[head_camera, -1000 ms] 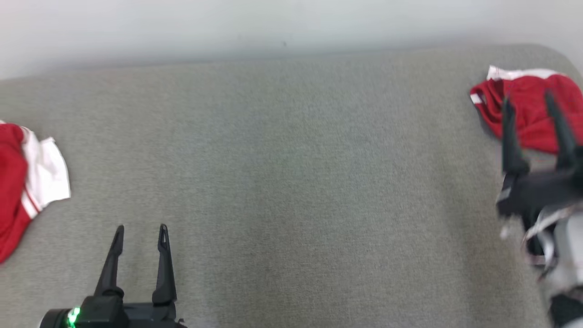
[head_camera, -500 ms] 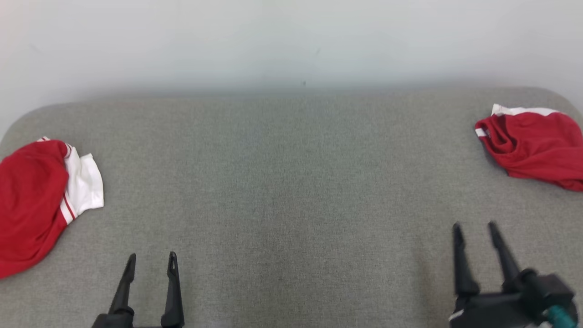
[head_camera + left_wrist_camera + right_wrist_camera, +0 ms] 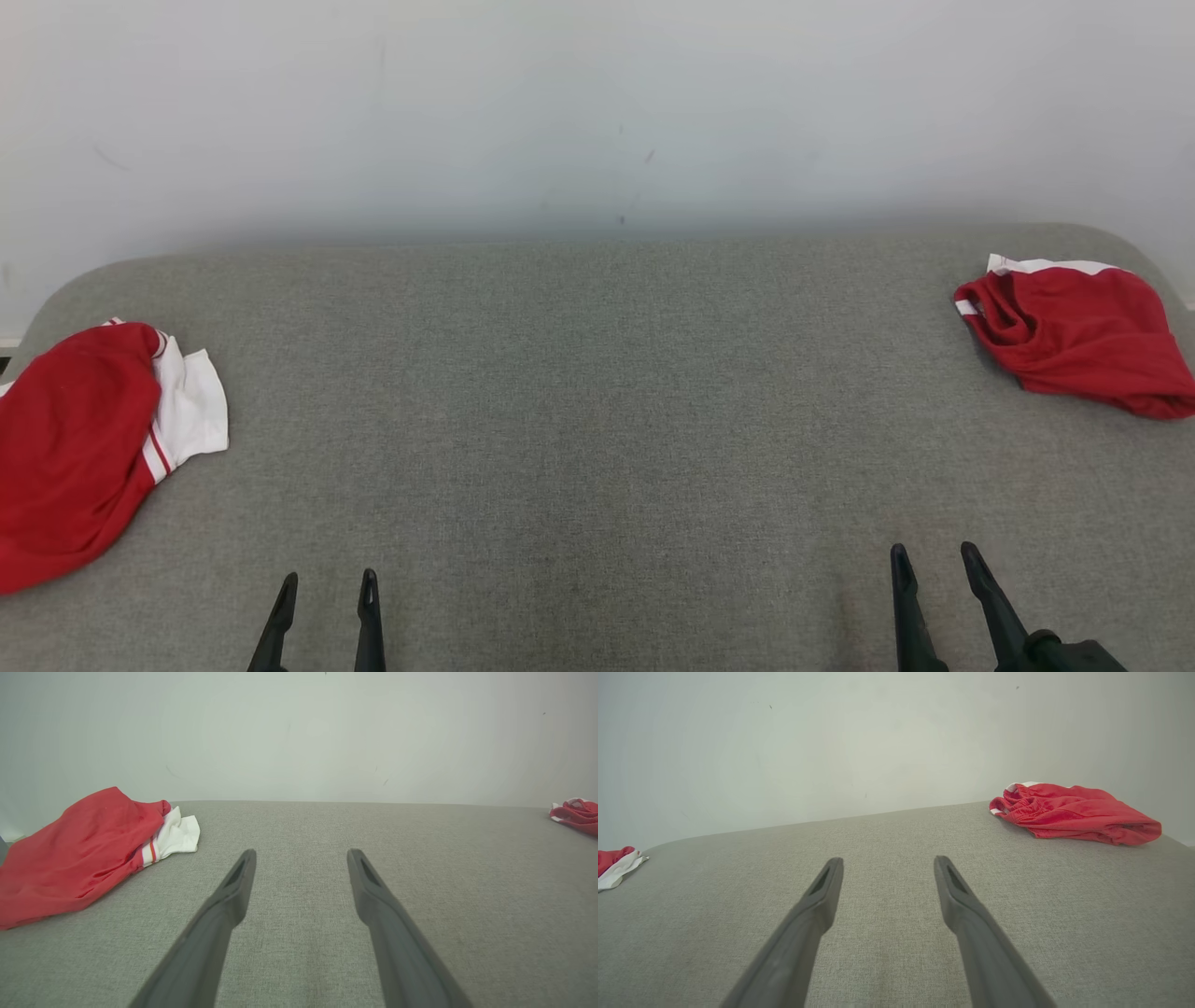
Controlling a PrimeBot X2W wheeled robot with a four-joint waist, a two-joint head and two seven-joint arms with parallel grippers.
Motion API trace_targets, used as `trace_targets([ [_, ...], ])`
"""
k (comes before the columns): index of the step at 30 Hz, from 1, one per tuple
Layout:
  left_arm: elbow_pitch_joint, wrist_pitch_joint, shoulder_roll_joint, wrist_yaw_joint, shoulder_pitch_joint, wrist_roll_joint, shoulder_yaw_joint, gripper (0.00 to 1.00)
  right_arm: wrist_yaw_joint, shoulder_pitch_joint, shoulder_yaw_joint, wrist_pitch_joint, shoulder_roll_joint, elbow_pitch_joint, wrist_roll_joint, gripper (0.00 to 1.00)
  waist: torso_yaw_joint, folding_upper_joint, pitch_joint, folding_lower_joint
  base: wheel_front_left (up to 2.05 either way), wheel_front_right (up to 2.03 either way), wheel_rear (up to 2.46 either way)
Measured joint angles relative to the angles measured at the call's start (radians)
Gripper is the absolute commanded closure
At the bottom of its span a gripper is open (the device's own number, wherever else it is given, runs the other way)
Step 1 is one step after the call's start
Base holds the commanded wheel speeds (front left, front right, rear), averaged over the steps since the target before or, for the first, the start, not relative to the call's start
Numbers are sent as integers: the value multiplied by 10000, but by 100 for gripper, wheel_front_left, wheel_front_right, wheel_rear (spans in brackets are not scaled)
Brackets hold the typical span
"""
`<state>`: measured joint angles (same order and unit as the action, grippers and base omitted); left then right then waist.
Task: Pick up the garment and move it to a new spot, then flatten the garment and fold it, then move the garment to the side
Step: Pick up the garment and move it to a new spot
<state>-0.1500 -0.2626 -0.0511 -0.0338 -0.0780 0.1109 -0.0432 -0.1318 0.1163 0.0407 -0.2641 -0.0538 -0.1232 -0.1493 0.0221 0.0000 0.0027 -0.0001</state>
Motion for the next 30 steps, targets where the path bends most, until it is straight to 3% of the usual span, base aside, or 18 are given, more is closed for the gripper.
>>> trace_targets([
  [30,-240,0,0,15,-13,-201,38,0,0,58,-15,0,17,-201,-313,0,213,1,74,2,0,0,0],
])
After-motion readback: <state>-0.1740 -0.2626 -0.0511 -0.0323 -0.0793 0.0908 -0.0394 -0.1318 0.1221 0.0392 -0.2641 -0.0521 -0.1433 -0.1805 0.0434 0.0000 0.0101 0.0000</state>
